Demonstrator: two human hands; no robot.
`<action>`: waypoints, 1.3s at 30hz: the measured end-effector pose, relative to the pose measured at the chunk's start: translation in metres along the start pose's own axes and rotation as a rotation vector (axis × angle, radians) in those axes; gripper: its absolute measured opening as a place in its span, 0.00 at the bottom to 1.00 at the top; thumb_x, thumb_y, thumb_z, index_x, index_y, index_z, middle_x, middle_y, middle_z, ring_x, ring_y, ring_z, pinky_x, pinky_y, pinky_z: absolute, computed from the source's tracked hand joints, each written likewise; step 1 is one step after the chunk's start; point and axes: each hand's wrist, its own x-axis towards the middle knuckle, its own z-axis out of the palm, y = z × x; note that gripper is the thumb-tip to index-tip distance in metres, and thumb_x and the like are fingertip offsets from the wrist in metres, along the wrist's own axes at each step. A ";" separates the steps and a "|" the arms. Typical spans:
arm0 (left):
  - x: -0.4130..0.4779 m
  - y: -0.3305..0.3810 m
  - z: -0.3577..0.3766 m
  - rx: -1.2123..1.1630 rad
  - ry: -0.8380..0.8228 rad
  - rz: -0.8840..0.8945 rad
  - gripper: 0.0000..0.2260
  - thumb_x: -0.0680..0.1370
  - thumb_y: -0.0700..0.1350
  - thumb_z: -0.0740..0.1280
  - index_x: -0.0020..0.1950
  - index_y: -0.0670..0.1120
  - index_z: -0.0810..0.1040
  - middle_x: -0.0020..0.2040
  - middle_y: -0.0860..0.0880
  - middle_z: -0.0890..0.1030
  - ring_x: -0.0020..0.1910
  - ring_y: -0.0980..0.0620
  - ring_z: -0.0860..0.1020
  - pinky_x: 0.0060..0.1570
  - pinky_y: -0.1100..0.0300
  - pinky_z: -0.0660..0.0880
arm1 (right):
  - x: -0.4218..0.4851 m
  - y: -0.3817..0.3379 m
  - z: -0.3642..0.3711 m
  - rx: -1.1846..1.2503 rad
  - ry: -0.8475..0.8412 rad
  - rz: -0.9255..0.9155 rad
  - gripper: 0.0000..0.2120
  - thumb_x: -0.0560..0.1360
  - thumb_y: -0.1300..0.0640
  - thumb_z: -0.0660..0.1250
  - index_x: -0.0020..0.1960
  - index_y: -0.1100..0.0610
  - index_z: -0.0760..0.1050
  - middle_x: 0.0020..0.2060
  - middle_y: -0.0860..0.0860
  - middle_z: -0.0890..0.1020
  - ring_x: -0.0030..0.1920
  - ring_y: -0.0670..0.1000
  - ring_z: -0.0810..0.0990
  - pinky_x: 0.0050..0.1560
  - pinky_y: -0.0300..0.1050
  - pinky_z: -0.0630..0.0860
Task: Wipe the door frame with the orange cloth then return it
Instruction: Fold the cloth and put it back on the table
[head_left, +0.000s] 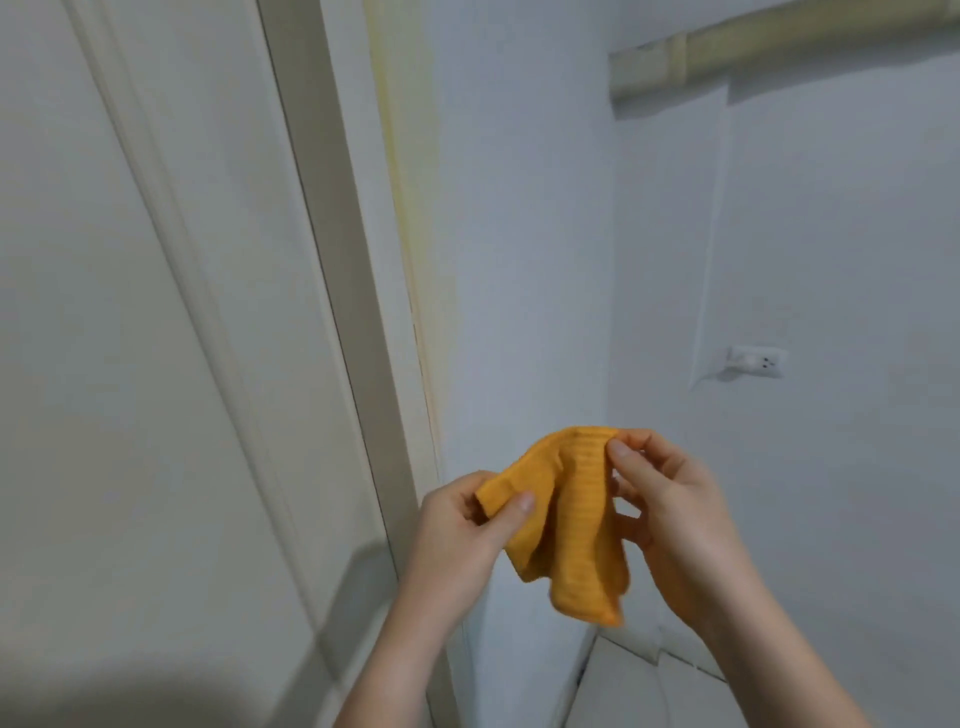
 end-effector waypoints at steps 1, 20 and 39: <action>-0.004 -0.003 0.002 -0.028 -0.008 -0.014 0.09 0.80 0.50 0.78 0.49 0.43 0.87 0.47 0.39 0.88 0.51 0.37 0.86 0.56 0.38 0.84 | -0.006 0.001 -0.008 -0.070 0.063 -0.039 0.09 0.85 0.55 0.66 0.48 0.54 0.81 0.39 0.51 0.83 0.42 0.50 0.79 0.43 0.50 0.74; -0.068 0.017 0.170 -0.083 -0.395 -0.066 0.09 0.85 0.50 0.71 0.55 0.46 0.87 0.51 0.44 0.89 0.47 0.50 0.86 0.48 0.43 0.86 | -0.114 -0.013 -0.214 -0.495 0.398 -0.145 0.09 0.83 0.52 0.69 0.46 0.55 0.83 0.34 0.51 0.80 0.34 0.50 0.74 0.35 0.53 0.72; -0.186 -0.050 0.301 -0.173 -1.025 -0.214 0.08 0.87 0.48 0.67 0.60 0.46 0.84 0.47 0.51 0.86 0.44 0.55 0.85 0.43 0.53 0.87 | -0.318 0.022 -0.304 -0.679 0.964 0.060 0.07 0.82 0.50 0.71 0.50 0.53 0.84 0.40 0.51 0.85 0.39 0.48 0.79 0.41 0.46 0.72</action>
